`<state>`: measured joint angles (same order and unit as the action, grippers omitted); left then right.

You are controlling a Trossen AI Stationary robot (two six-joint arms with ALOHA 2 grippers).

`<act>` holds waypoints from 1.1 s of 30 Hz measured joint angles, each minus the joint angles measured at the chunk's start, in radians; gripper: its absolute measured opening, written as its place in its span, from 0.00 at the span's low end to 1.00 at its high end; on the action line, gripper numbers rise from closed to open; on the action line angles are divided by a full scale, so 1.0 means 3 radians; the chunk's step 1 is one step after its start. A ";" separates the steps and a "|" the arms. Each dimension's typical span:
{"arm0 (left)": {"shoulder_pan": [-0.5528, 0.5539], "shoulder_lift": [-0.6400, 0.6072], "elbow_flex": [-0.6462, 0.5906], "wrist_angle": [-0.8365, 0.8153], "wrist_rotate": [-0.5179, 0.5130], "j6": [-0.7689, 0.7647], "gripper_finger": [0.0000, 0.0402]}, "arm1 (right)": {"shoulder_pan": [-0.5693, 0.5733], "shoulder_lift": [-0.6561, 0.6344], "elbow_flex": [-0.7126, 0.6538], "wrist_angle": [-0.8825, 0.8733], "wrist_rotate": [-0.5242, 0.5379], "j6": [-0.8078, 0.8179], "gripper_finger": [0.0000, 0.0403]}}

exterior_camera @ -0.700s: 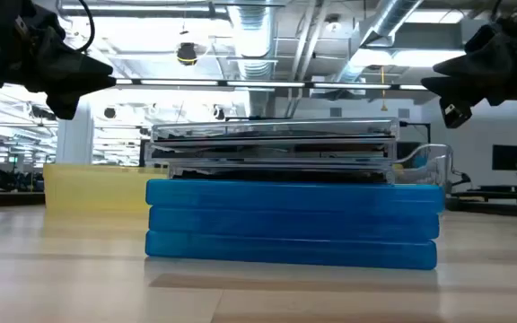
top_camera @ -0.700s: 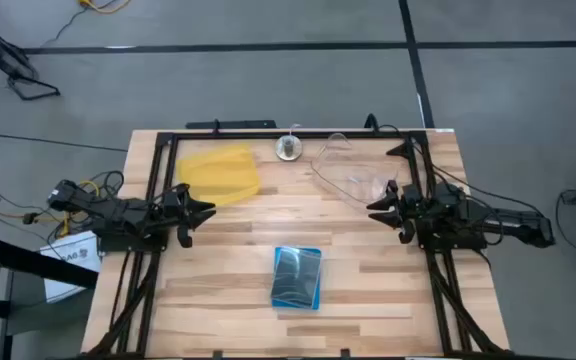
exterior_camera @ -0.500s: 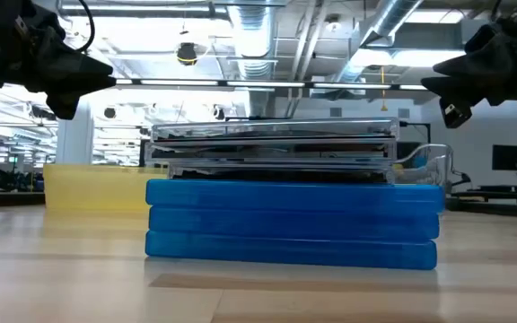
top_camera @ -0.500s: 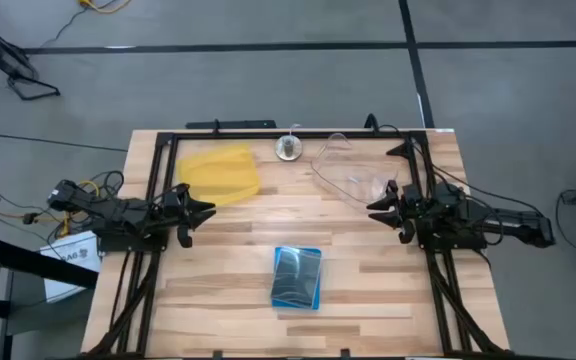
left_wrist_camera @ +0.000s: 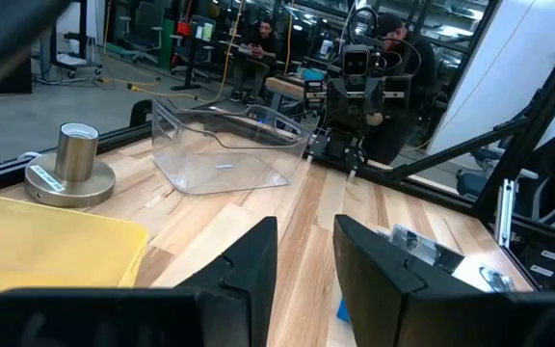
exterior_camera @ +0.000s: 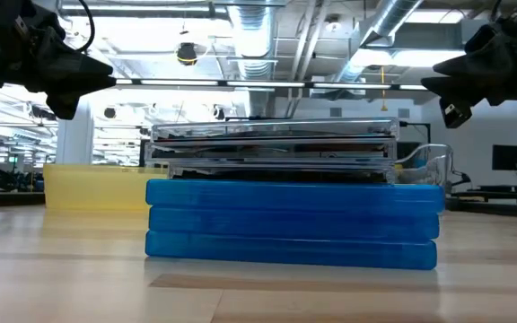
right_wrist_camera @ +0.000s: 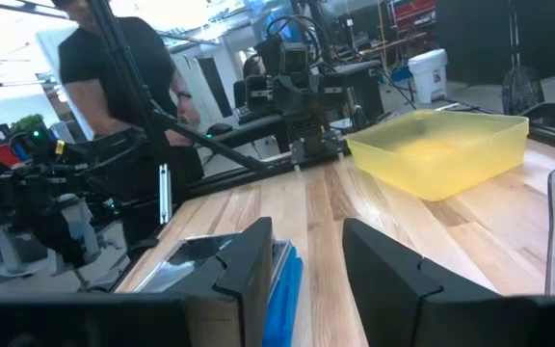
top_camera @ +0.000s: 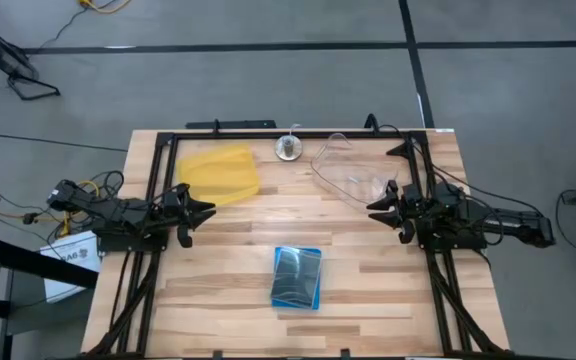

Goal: Pick & place jewel cases by type

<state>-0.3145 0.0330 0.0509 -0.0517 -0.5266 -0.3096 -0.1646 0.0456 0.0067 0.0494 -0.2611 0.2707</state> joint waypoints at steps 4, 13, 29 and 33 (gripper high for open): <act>0.0000 0.0000 -0.0001 -0.0001 0.0000 0.0000 0.24 | 0.0001 0.0001 -0.0001 0.0001 0.0000 0.0001 0.30; 0.0000 0.0000 -0.0001 -0.0001 0.0000 0.0000 0.24 | 0.0000 0.0001 0.0000 0.0000 0.0001 0.0001 0.30; 0.0000 -0.0001 -0.0001 0.0001 0.0000 -0.0001 0.24 | 0.0000 0.0000 0.0000 0.0000 0.0000 0.0001 0.30; 0.0000 0.0000 -0.0004 0.0036 0.0004 -0.0253 0.24 | 0.0001 0.0001 0.0000 0.0001 0.0000 0.0001 0.30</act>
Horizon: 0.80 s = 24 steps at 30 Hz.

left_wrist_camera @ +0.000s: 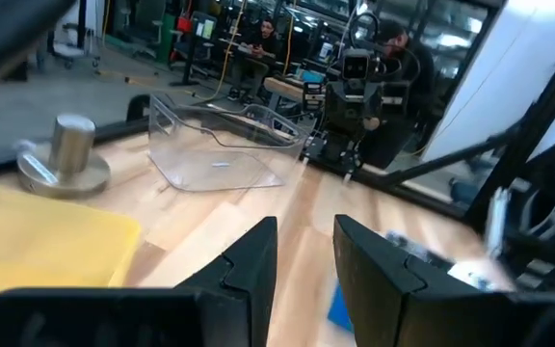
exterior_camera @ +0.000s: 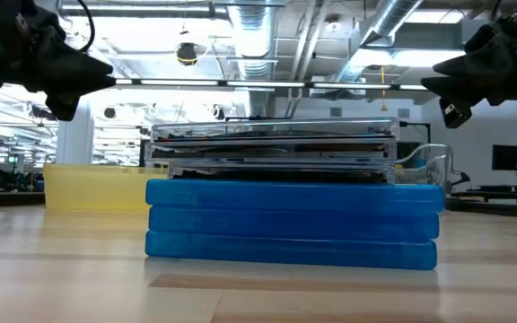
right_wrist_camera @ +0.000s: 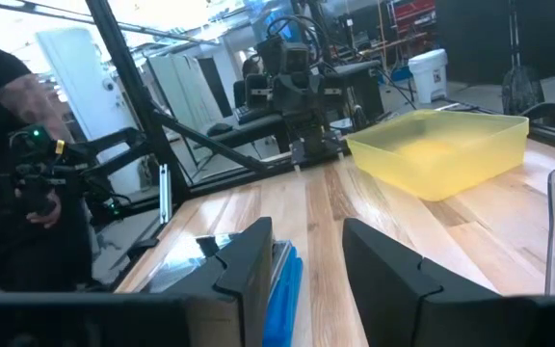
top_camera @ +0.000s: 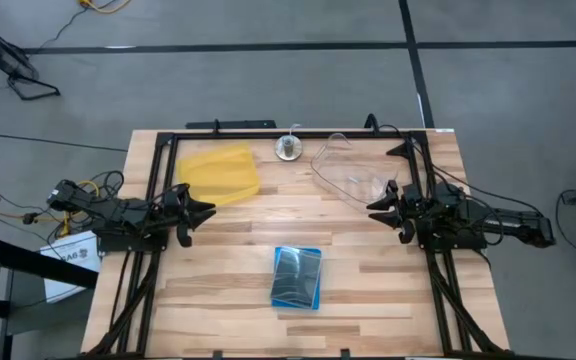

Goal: Pick & place jewel cases by type
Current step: Put the black CD case into the transparent bin

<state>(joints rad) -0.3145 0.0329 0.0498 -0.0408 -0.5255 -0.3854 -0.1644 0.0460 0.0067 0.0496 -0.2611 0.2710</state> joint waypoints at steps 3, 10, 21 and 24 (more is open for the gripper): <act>0.0000 -0.0001 -0.0001 0.0019 0.0017 -0.0369 0.24 | 0.0000 0.0000 -0.0001 -0.0001 0.0000 0.0000 0.30; 0.0004 0.0017 -0.0004 0.0047 0.0153 -0.1539 0.24 | 0.0000 0.0000 0.0000 0.0000 0.0000 0.0000 0.30; 0.0005 0.0037 -0.0013 0.0168 -0.0536 -0.2400 0.24 | 0.0000 0.0000 0.0000 0.0000 0.0000 0.0000 0.30; 0.0006 0.0037 -0.0011 0.0231 -0.0575 -0.2381 0.24 | 0.0000 0.0000 0.0000 0.0000 0.0000 -0.0001 0.30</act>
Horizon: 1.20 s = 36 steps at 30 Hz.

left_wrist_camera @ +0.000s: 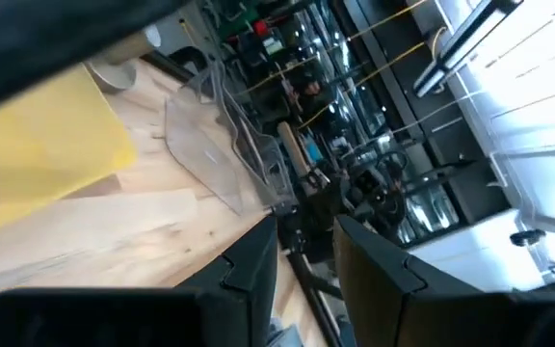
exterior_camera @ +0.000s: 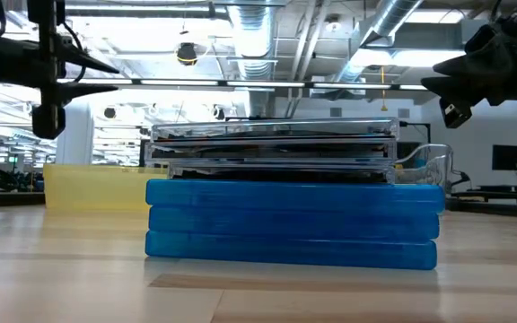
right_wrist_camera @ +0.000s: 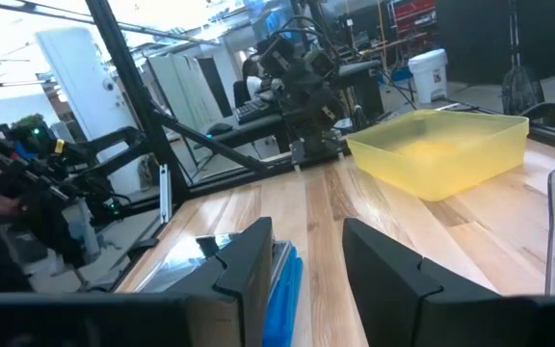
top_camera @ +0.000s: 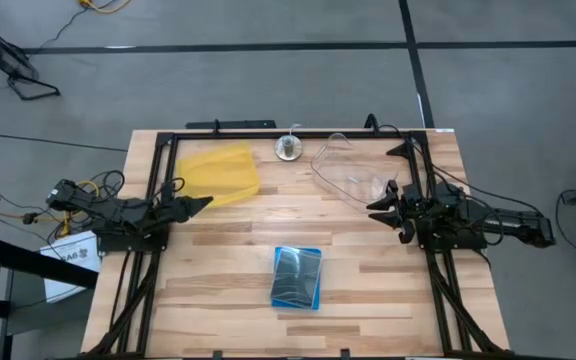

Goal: Pick & place jewel cases by type
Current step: Put the black CD case into the transparent bin

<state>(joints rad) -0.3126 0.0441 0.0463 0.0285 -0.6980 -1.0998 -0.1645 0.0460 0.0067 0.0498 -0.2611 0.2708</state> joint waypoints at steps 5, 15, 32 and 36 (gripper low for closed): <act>0.0000 0.0137 0.0006 0.0860 0.0213 0.0367 0.24 | 0.0001 0.0000 0.0000 0.0000 0.0000 0.0001 0.30; 0.0000 0.1339 0.0910 0.1077 -0.0224 0.1372 0.24 | 0.0001 0.0000 0.0000 0.0156 0.0000 0.0469 0.30; 0.0049 0.3028 0.2050 0.0409 -0.0081 0.1334 0.24 | 0.0128 0.0171 0.0448 0.0392 0.0198 0.0950 0.30; 0.0211 0.3148 0.2245 -0.0085 0.0235 0.0820 0.24 | 0.0202 0.0606 0.0804 0.0077 0.0290 0.0580 0.30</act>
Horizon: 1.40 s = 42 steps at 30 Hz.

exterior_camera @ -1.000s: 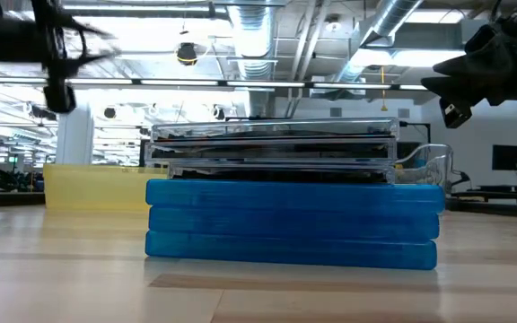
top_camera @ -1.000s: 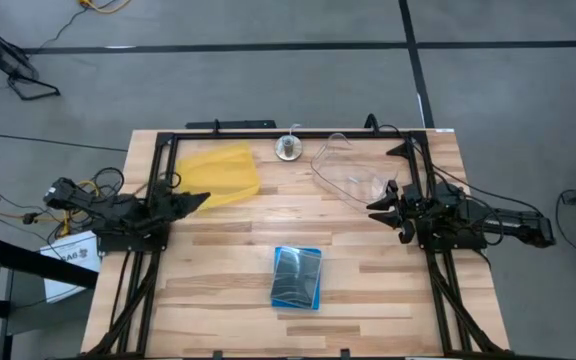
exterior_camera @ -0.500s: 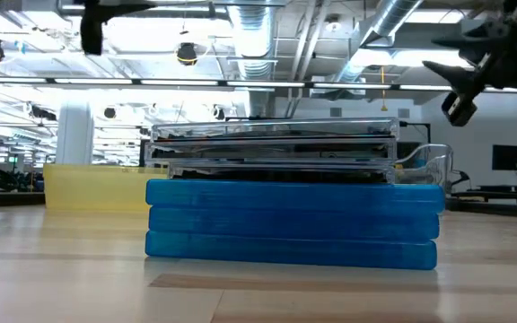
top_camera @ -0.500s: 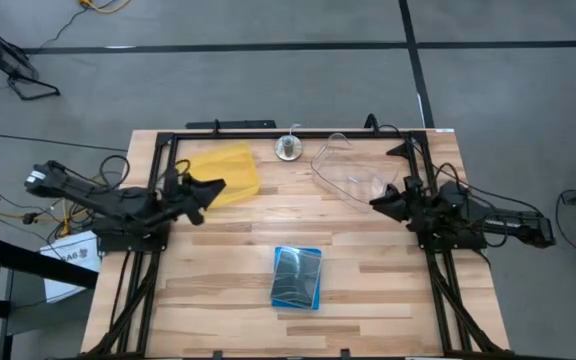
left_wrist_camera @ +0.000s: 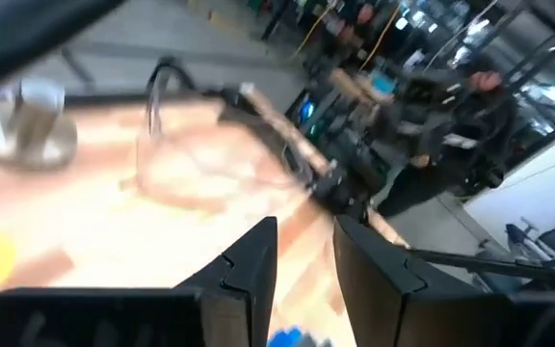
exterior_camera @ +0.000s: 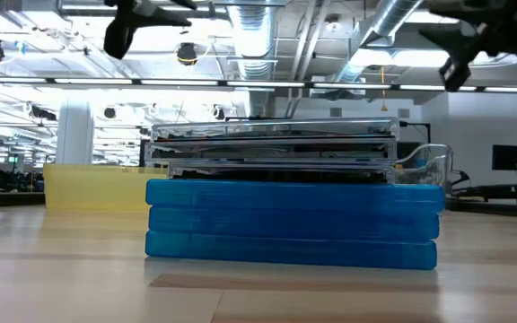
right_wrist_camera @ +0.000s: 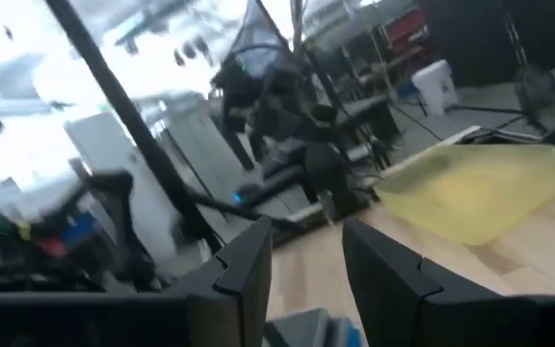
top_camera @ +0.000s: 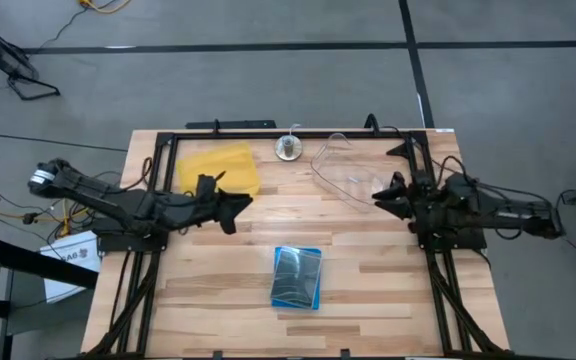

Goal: Pick & place jewel cases by type
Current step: Put the black CD case into the transparent bin

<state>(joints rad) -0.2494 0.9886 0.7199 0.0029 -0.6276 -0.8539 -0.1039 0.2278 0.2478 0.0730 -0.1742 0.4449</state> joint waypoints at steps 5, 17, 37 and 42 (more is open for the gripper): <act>0.0234 0.0103 0.0159 -0.0585 0.0699 -0.0558 0.24 | 0.0134 0.0866 0.0587 -0.0538 0.0002 -0.0478 0.30; 0.0364 0.0707 0.0163 -0.0825 0.1698 -0.1386 0.24 | 0.0356 0.2431 0.1582 -0.1341 -0.0230 -0.0175 0.30; 0.0154 0.1614 0.0162 -0.0027 0.2326 -0.1351 0.24 | 0.1376 0.3344 0.1919 -0.2101 0.0601 0.0212 0.02; 0.0009 0.1619 0.0162 -0.0050 0.2255 -0.1394 0.24 | 0.1673 0.3617 0.1916 -0.2000 0.0648 0.0578 0.00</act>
<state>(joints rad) -0.2467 1.4742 0.7685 -0.0120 0.0490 -1.2720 0.3979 1.3130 0.8225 -0.5271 0.0203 0.6182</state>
